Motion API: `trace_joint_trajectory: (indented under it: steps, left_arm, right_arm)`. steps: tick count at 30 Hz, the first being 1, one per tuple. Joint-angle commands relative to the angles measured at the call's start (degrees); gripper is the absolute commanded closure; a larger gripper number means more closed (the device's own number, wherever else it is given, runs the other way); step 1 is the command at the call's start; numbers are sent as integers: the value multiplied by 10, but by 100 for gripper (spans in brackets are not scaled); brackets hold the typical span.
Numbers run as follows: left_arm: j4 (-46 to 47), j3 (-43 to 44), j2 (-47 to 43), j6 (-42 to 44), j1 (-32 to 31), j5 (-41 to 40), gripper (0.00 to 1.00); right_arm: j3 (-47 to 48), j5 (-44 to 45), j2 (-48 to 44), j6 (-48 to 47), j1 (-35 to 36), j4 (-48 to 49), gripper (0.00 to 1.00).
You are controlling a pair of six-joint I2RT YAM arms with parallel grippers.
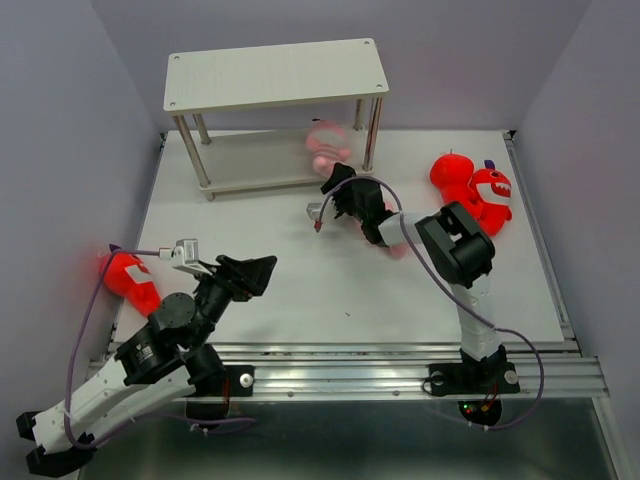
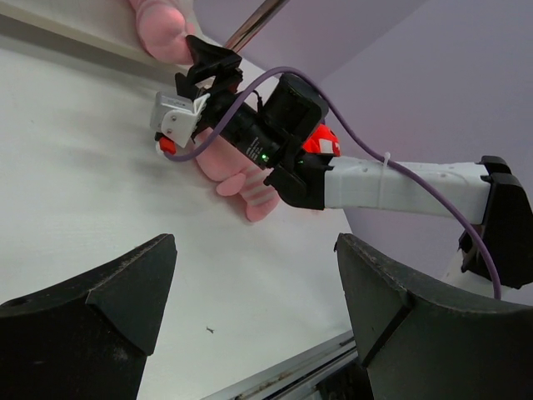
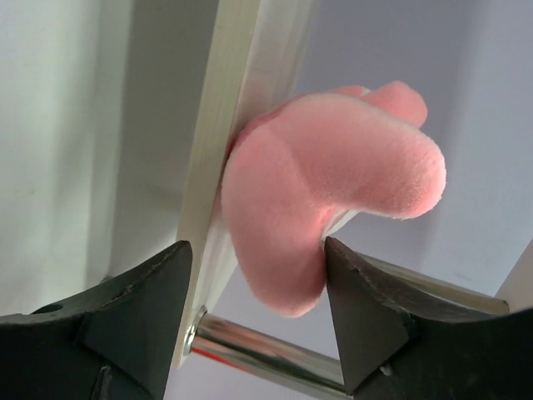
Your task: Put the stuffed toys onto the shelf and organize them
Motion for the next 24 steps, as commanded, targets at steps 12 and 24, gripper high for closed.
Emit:
trace_joint_trajectory:
  steps: [12,24]
  left_arm:
    - [51,-13,27,-25,3,28,12]
    - [83,-10,104,-37,3,71,12]
  right_arm:
    - [-74,-19,-146,46,1,-15,10]
    - [138,-137,-294,419,1,-684,0]
